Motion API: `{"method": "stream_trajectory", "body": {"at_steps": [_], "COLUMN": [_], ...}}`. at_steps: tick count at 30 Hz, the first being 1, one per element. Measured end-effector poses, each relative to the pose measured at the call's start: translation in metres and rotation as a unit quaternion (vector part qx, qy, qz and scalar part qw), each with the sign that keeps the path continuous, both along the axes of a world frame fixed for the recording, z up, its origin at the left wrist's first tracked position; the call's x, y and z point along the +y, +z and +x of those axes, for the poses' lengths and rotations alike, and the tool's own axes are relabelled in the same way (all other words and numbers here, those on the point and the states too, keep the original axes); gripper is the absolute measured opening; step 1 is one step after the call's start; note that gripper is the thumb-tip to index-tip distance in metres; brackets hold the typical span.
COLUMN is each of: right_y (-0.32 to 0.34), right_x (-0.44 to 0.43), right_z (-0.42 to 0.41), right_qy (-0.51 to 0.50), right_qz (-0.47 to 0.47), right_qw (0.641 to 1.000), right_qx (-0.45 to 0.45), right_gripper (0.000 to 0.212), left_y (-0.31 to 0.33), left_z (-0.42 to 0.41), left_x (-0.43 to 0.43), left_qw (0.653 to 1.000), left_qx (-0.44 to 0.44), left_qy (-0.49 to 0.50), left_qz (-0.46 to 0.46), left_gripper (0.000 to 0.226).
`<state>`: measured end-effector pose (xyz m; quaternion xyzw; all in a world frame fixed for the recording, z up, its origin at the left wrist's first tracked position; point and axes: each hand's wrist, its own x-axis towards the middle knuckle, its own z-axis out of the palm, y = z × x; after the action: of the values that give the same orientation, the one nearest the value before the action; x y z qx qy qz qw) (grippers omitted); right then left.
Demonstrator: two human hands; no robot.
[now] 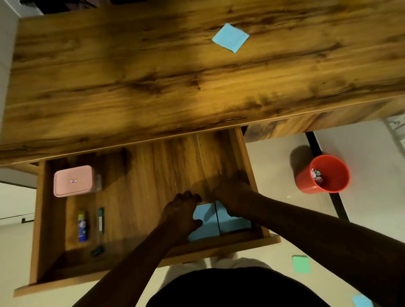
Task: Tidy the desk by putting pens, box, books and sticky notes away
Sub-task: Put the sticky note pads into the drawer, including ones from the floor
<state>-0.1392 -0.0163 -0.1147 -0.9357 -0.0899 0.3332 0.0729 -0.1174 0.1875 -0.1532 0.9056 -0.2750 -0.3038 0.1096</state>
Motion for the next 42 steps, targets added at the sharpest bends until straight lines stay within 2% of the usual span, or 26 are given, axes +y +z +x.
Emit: {"method": "stream_trajectory", "body": {"at_steps": [7,14,18,22,24,26,28,34,37,40,42], "right_y": [-0.013,-0.014,-0.008,0.016,0.031,0.051,0.069,0.111,0.123,0.123,0.12], "right_x": [0.006,0.005,0.001,-0.012,-0.022,-0.036,-0.049,-0.087,-0.106,-0.129,-0.14], "right_z": [-0.006,-0.005,-0.002,0.017,0.028,0.04,0.053,0.108,0.141,0.178,0.203], "right_qy": [0.0,0.036,0.012,-0.066,-0.144,-0.229,-0.282,-0.363,-0.387,-0.379,-0.367], "right_qz": [-0.031,-0.063,-0.007,0.093,0.166,0.24,0.273,0.292,0.293,0.278,0.267], "right_qw": [0.998,0.997,1.0,0.993,0.975,0.942,0.915,0.854,0.833,0.831,0.837], "right_qx": [0.049,0.028,0.018,-0.021,-0.027,-0.046,-0.091,-0.231,-0.267,-0.299,-0.306], "right_gripper": [0.043,0.045,0.05,0.037,0.027,0.02,0.017,0.014,0.013,0.017,0.034], "left_y": [-0.001,-0.001,0.003,0.024,0.041,0.059,0.078,0.128,0.144,0.151,0.153], "left_z": [-0.004,-0.01,-0.006,0.012,0.025,0.042,0.06,0.124,0.151,0.173,0.184], "left_x": [-0.003,-0.006,-0.008,-0.016,-0.022,-0.031,-0.041,-0.086,-0.108,-0.131,-0.143], "left_qw": [1.0,0.999,0.998,0.995,0.99,0.985,0.979,0.962,0.956,0.949,0.948], "left_qx": [-0.028,-0.032,-0.053,-0.064,-0.08,-0.101,-0.119,-0.173,-0.175,-0.175,-0.178], "left_qy": [-0.006,0.002,0.017,0.054,0.068,0.081,0.097,0.117,0.14,0.147,0.141], "left_qz": [0.01,0.01,0.003,-0.062,-0.09,-0.111,-0.135,-0.177,-0.189,-0.216,-0.221], "left_gripper": [0.065,0.064,0.059,0.049,0.044,0.039,0.036,0.036,0.037,0.039,0.043]}}
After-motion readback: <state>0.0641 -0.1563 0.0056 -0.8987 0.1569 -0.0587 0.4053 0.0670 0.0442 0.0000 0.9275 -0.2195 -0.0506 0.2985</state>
